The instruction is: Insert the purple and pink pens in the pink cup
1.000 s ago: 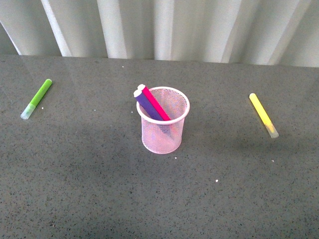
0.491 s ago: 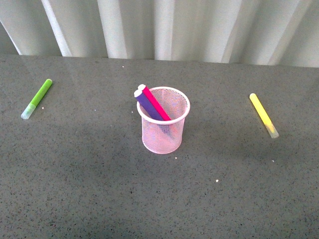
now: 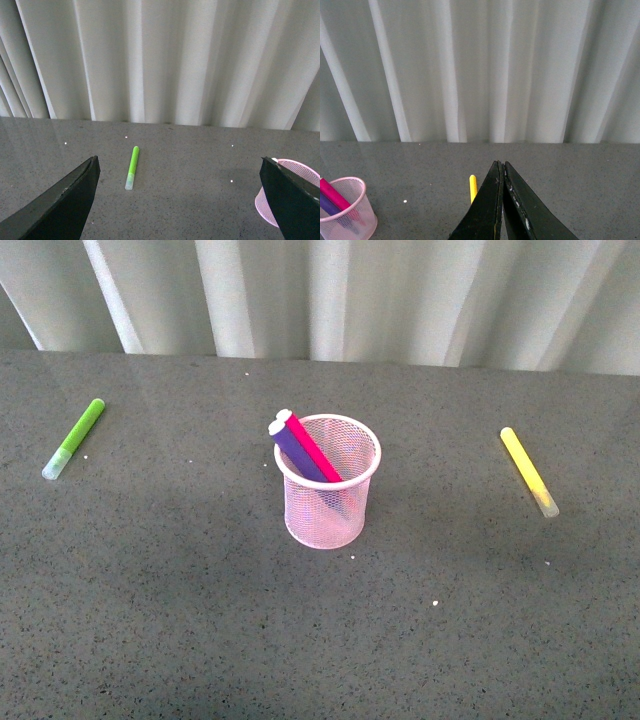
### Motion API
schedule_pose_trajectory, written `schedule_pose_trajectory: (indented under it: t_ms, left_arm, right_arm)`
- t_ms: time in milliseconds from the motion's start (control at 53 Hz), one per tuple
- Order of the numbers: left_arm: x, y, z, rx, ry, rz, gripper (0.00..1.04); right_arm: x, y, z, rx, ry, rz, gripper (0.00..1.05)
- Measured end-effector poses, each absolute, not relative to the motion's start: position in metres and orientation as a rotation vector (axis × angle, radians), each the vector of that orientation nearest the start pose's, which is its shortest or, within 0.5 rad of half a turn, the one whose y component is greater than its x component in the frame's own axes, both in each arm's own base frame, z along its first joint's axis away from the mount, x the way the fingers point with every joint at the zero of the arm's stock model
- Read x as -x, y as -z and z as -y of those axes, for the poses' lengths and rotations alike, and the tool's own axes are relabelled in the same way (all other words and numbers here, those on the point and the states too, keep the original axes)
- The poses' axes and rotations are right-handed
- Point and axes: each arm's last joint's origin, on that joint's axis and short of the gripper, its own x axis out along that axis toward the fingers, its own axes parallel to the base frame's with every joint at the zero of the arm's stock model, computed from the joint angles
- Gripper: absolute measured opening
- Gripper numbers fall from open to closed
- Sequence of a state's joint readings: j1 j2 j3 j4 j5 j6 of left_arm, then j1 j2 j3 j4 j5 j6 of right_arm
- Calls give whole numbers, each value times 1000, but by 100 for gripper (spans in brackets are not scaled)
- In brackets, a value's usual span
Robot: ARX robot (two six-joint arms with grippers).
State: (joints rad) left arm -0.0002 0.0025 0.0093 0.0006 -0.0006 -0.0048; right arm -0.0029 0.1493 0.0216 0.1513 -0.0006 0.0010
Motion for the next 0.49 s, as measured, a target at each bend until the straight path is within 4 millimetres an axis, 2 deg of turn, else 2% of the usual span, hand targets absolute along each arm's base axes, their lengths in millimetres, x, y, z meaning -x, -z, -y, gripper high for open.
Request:
schedule_pose_trajectory:
  t_ms: [151,434,491]
  left_arm:
    - [-97,-167,0,5,-1,7,98]
    - [-97,-167,0,5,0,8,98]
    - [-97,-167,0,5,0,8,98]
  right_arm:
    - [-97,-171,0,-1,3,19,3]
    - [-97,-171,0,-1,2,19,3]
    - [-97,-171,0,-1,3,18,14]
